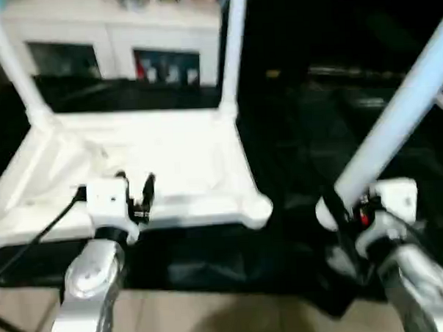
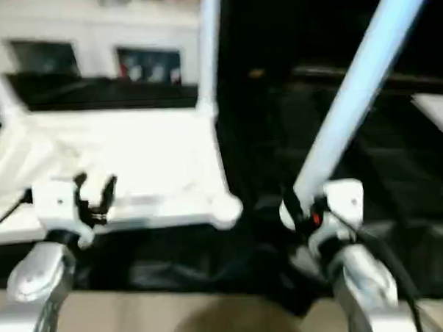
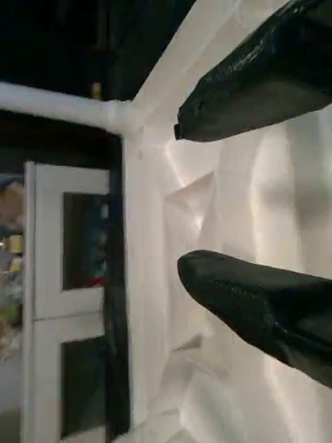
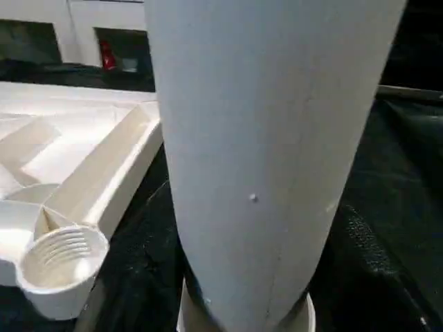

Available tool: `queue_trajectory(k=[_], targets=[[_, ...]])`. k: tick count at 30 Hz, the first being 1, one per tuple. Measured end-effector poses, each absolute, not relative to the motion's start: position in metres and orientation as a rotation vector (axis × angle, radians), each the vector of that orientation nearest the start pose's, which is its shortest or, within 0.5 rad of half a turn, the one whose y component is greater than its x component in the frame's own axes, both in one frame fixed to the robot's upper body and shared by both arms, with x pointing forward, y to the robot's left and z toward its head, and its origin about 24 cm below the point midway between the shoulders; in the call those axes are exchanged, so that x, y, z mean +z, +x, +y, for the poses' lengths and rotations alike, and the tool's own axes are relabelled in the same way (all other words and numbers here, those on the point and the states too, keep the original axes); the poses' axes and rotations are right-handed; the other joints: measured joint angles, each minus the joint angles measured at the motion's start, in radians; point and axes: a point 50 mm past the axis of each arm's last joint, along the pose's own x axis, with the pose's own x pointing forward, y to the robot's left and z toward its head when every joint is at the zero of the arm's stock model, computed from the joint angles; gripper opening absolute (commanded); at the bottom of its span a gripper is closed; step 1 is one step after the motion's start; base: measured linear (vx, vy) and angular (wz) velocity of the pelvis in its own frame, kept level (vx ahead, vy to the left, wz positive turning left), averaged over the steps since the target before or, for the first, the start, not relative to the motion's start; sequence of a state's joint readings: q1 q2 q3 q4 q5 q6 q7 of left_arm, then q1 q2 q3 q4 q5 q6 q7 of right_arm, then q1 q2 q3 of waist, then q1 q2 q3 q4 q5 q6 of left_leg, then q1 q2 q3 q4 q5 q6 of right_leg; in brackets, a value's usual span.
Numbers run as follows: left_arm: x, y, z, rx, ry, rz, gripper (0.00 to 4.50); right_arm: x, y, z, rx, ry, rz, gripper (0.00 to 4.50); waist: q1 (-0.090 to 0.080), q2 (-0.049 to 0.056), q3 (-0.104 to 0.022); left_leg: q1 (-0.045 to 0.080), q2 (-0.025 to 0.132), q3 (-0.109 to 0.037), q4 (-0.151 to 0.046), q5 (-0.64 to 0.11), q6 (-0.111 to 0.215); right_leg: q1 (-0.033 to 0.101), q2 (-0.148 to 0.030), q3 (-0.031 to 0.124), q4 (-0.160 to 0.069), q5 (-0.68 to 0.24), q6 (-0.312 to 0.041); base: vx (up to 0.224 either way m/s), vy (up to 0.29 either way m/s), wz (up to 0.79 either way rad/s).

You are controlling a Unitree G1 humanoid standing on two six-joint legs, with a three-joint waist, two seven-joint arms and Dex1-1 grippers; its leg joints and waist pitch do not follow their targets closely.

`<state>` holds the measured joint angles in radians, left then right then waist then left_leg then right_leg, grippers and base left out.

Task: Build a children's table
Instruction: Insert table leg to table base

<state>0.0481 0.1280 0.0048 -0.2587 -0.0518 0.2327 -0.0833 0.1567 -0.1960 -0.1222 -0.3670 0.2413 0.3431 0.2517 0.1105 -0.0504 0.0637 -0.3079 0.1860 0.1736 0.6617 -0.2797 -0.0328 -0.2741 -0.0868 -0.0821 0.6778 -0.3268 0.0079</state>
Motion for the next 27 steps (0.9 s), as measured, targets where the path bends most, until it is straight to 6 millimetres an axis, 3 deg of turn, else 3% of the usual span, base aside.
queue_trajectory(k=[1, 2, 4, 5, 7, 8, 9, 10, 11, 12, 13, 14, 15, 16, 17, 18, 19, 20, 22, 23, 25, 27], targets=[[0.071, 0.244, 0.164, -0.093, 0.079, 0.021, 2.93, 0.069, 0.218, -0.196, 0.17, 0.034, 0.106, 1.91, 0.002, 0.012, -0.007, -0.007, -0.007, -0.01, 0.003, -0.003, 0.005, 0.001, 0.005, -0.003, -0.005, 0.0, 0.0, 0.113, 0.006, 0.05], [0.074, 0.246, 0.162, -0.101, 0.087, 0.002, 2.93, 0.066, 0.219, -0.197, 0.169, 0.036, 0.114, 1.91, 0.002, 0.023, -0.014, -0.006, -0.008, -0.018, -0.012, 0.011, -0.016, 0.008, 0.016, -0.007, -0.013, 0.001, 0.0, 0.113, 0.006, 0.05], [0.076, 0.247, 0.163, -0.088, 0.102, -0.012, 2.93, 0.063, 0.221, -0.193, 0.199, 0.043, 0.125, 1.91, -0.003, 0.031, -0.024, 0.002, -0.003, -0.024, -0.024, 0.023, -0.026, 0.02, 0.028, -0.007, -0.042, 0.003, -0.001, 0.104, 0.027, 0.12], [0.076, 0.247, 0.164, -0.082, 0.109, -0.012, 2.93, 0.065, 0.223, -0.189, 0.219, 0.044, 0.117, 1.91, -0.011, 0.025, -0.025, 0.011, -0.004, -0.023, -0.031, 0.022, -0.025, 0.024, 0.028, -0.006, -0.051, 0.005, -0.005, 0.114, 0.035, 0.1], [0.075, 0.246, 0.168, -0.062, 0.112, -0.005, 2.93, 0.072, 0.23, -0.179, 0.286, 0.038, 0.086, 1.91, -0.033, 0.011, -0.029, 0.013, -0.011, -0.027, -0.039, 0.018, -0.014, 0.024, 0.026, -0.003, -0.054, 0.004, -0.018, 0.138, 0.015, 0.09], [0.076, 0.246, 0.168, -0.056, 0.11, -0.008, 2.93, 0.073, 0.23, -0.177, 0.314, 0.015, 0.077, 1.91, -0.046, 0.001, -0.037, -0.001, -0.029, -0.055, -0.034, 0.011, -0.002, 0.039, 0.023, -0.01, -0.06, -0.005, -0.003, 0.145, -0.004, 0.09], [0.077, 0.248, 0.166, -0.059, 0.107, -0.013, 2.93, 0.073, 0.228, -0.18, 0.314, -0.004, 0.078, 1.91, -0.054, 0.002, -0.041, -0.02, -0.037, -0.072, -0.018, -0.001, 0.043, 0.055, 0.026, -0.024, -0.08, -0.004, 0.014, 0.115, 0.024, 0.44], [0.077, 0.248, 0.16, -0.074, 0.091, -0.018, 2.93, 0.071, 0.227, -0.183, 0.305, -0.017, 0.085, 1.91, -0.052, 0.006, -0.041, -0.042, -0.039, -0.079, 0.005, -0.013, 0.122, 0.069, 0.026, -0.039, -0.102, -0.002, 0.019, 0.125, 0.054, 0.65], [0.076, 0.248, 0.156, -0.087, 0.088, -0.017, 2.93, 0.07, 0.227, -0.185, 0.295, -0.014, 0.09, 1.91, -0.052, 0.012, -0.043, -0.064, -0.041, -0.079, 0.018, -0.009, 0.164, 0.08, 0.026, -0.054, -0.122, -0.001, 0.027, 0.125, 0.054, 0.65], [0.077, 0.248, 0.156, -0.089, 0.091, -0.017, 2.93, 0.068, 0.227, -0.185, 0.281, 0.01, 0.093, 1.91, -0.047, 0.023, -0.044, -0.085, -0.041, -0.081, 0.012, -0.006, 0.169, 0.1, 0.027, -0.081, -0.145, -0.003, 0.034, 0.193, 0.037, 0.63], [0.076, 0.247, 0.162, -0.074, 0.101, -0.01, 2.93, 0.067, 0.229, -0.182, 0.286, 0.029, 0.093, 1.91, -0.049, 0.024, -0.044, -0.061, -0.042, -0.091, -0.001, -0.009, 0.106, 0.092, 0.029, -0.073, -0.119, -0.016, 0.044, 0.205, -0.024, 0.27], [0.075, 0.246, 0.174, -0.035, 0.122, 0.003, 2.93, 0.071, 0.234, -0.169, 0.338, 0.043, 0.069, 1.91, -0.058, 0.02, -0.045, -0.052, -0.052, -0.103, 0.001, -0.011, 0.04, 0.034, 0.024, -0.044, 0.01, -0.029, 0.05, 0.205, -0.024, 0.27], [0.075, 0.247, 0.179, -0.018, 0.134, 0.013, 2.93, 0.072, 0.233, -0.165, 0.361, 0.045, 0.063, 1.91, -0.056, 0.017, -0.048, -0.045, -0.06, -0.112, 0.005, -0.016, 0.039, -0.015, 0.028, -0.015, 0.077, -0.028, 0.052, 0.171, -0.059, -0.13], [0.075, 0.247, 0.181, -0.011, 0.134, 0.016, 2.93, 0.072, 0.233, -0.166, 0.367, 0.041, 0.066, 1.91, -0.053, 0.013, -0.051, -0.036, -0.072, -0.126, 0.003, -0.016, 0.034, -0.066, 0.029, 0.0, 0.092, -0.021, 0.061, -0.043, -0.045, -0.21], [0.075, 0.247, 0.18, -0.018, 0.132, 0.014, 2.93, 0.071, 0.232, -0.169, 0.366, 0.029, 0.071, 1.91, -0.054, -0.003, -0.054, -0.029, -0.094, -0.129, 0.004, -0.015, 0.031, -0.13, 0.022, 0.031, 0.056, 0.025, 0.075, -0.043, -0.045, -0.21], [0.077, 0.247, 0.178, -0.037, 0.129, 0.008, 2.93, 0.07, 0.232, -0.172, 0.364, 0.025, 0.074, 1.91, -0.058, -0.028, -0.055, -0.027, -0.12, -0.119, 0.008, -0.016, 0.029, -0.149, 0.005, 0.062, -0.018, 0.088, 0.066, -0.271, -0.044, -0.13], [0.077, 0.248, 0.175, -0.06, 0.123, 0.006, 2.93, 0.069, 0.232, -0.176, 0.36, 0.015, 0.075, 1.91, -0.069, -0.048, -0.049, -0.026, -0.138, -0.107, 0.018, -0.025, 0.02, -0.168, -0.01, 0.091, -0.026, 0.143, 0.036, -0.223, -0.03, 0.24], [0.075, 0.247, 0.165, -0.117, 0.11, 0.013, 2.93, 0.063, 0.23, -0.182, 0.341, 0.017, 0.101, 1.91, -0.073, -0.044, -0.045, -0.022, -0.129, -0.099, 0.021, -0.03, 0.026, -0.16, -0.007, 0.106, -0.029, 0.143, 0.039, -0.223, -0.03, 0.24], [0.075, 0.248, 0.16, -0.186, 0.117, 0.01, 2.93, 0.062, 0.231, -0.184, 0.338, 0.033, 0.103, 1.91, -0.066, -0.042, -0.044, -0.02, -0.114, -0.091, -0.005, -0.027, 0.01, -0.157, -0.001, 0.094, -0.048, 0.151, 0.023, -0.038, -0.018, 0.14], [0.074, 0.251, 0.161, -0.246, 0.159, 0.023, 2.93, 0.065, 0.233, -0.18, 0.358, 0.058, 0.088, 1.91, -0.063, -0.041, -0.041, -0.023, -0.103, -0.086, -0.008, -0.021, -0.001, -0.155, 0.004, 0.089, -0.059, 0.161, 0.018, 0.0, 0.0, 0.0], [0.071, 0.256, 0.161, -0.332, 0.192, 0.048, 3.21, 0.069, 0.236, -0.177, 0.38, 0.071, 0.066, 1.91, -0.065, -0.031, -0.034, -0.023, -0.09, -0.083, -0.003, -0.016, -0.004, -0.144, 0.008, 0.077, -0.07, 0.169, 0.007, -0.087, -0.031, 0.09], [0.069, 0.26, 0.156, -0.453, 0.175, 0.072, 3.31, 0.073, 0.24, -0.175, 0.402, 0.063, 0.056, 1.91, -0.067, -0.02, -0.027, -0.023, -0.076, -0.072, 0.002, -0.012, -0.014, -0.135, 0.007, 0.07, -0.072, 0.168, 0.008, -0.096, -0.021, 0.14]])
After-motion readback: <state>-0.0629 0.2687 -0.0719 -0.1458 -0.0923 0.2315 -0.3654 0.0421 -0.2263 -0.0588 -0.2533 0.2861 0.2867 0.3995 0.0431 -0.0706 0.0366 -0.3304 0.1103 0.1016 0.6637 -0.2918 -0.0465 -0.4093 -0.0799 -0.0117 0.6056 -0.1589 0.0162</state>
